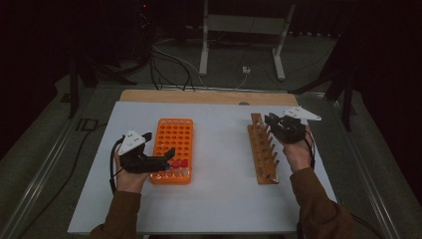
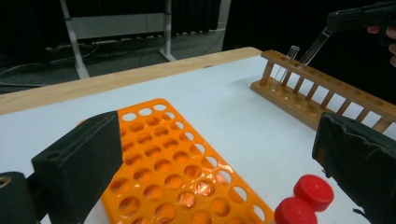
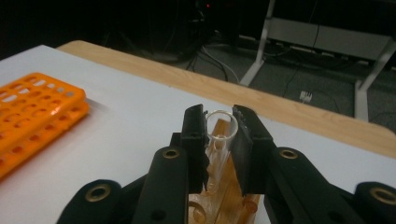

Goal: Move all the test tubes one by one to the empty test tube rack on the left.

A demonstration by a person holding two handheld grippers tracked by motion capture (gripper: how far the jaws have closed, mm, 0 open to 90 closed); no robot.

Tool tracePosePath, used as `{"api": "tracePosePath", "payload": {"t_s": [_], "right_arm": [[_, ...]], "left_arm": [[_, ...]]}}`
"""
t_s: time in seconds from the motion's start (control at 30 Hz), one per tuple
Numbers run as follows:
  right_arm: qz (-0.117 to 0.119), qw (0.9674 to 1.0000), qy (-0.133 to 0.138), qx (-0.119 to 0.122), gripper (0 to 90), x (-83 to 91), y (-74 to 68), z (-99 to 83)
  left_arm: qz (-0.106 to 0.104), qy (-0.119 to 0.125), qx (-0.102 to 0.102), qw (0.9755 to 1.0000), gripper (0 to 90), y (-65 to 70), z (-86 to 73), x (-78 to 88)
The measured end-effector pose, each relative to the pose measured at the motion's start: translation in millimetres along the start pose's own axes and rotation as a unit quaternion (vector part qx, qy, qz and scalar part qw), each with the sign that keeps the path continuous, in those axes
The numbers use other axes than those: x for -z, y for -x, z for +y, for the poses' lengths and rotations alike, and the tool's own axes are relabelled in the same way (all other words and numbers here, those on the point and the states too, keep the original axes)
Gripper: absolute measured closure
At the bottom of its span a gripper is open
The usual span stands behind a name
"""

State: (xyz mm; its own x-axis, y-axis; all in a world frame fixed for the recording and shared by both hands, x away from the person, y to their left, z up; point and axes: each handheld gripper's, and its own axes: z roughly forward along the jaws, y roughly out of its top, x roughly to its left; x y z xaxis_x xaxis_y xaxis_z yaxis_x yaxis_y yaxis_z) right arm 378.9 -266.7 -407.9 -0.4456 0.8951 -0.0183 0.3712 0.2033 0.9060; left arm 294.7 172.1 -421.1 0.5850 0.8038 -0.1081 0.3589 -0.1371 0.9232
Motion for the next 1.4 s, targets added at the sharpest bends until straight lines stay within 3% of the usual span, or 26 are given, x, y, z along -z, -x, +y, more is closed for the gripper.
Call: {"api": "tracePosePath", "payload": {"t_s": [0.23,0.43,0.53,0.8,0.97,1.2,1.4], "right_arm": [[0.019,0.9997,0.013,0.010,76.5,8.8,-12.8,8.9],[0.066,0.9975,0.005,0.023,76.4,5.4,-40.4,15.5],[0.096,0.9950,-0.004,0.027,76.5,0.4,-58.6,17.5],[0.152,0.9861,-0.017,0.066,76.3,-8.7,-108.0,25.1],[0.184,0.9794,-0.020,0.080,76.3,-10.5,-134.7,31.1],[0.226,0.9708,-0.020,0.076,76.3,-11.5,-162.5,37.2],[0.245,0.9661,-0.021,0.079,76.3,-11.8,-173.7,40.4]], "left_arm": [[-0.006,0.007,-0.004,1.0000,3.9,8.7,6.6,-6.9],[-0.018,0.005,-0.016,0.9997,4.9,18.6,12.6,-15.1],[-0.027,-0.005,-0.025,0.9993,6.0,24.8,14.6,-19.9],[-0.049,-0.025,-0.054,0.9970,13.2,37.8,18.0,-29.3],[-0.050,-0.038,-0.077,0.9951,17.9,47.4,19.3,-35.5],[-0.061,-0.038,-0.093,0.9931,39.1,56.2,21.5,-41.6],[-0.074,-0.041,-0.091,0.9923,59.7,56.2,21.1,-44.9]]}}
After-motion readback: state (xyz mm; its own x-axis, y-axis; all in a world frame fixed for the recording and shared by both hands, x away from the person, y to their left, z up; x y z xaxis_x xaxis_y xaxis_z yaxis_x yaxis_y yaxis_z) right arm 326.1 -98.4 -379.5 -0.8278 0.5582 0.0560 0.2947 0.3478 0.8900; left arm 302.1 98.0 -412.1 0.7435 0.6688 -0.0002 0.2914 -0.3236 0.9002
